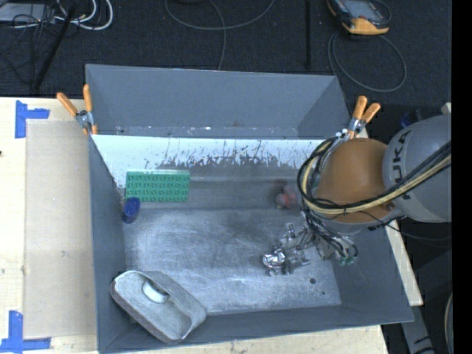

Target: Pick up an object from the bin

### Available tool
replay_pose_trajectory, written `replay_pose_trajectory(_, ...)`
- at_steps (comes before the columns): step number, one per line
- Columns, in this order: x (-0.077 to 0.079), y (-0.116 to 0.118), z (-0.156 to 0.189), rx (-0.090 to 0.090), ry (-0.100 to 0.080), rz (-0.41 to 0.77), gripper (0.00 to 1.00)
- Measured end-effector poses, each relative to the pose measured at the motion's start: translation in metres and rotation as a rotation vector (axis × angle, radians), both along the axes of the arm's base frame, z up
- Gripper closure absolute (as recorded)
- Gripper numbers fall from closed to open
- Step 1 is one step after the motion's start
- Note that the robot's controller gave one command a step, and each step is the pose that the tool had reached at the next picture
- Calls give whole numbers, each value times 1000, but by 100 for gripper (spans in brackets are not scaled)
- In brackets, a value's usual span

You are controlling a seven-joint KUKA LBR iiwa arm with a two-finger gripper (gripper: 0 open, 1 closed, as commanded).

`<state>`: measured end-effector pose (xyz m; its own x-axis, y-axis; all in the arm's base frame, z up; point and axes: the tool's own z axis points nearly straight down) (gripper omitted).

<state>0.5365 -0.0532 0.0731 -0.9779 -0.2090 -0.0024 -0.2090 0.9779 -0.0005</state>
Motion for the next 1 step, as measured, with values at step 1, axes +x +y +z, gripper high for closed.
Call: replay_pose_trajectory(1,-32,-6,127,-1,-2,249,100)
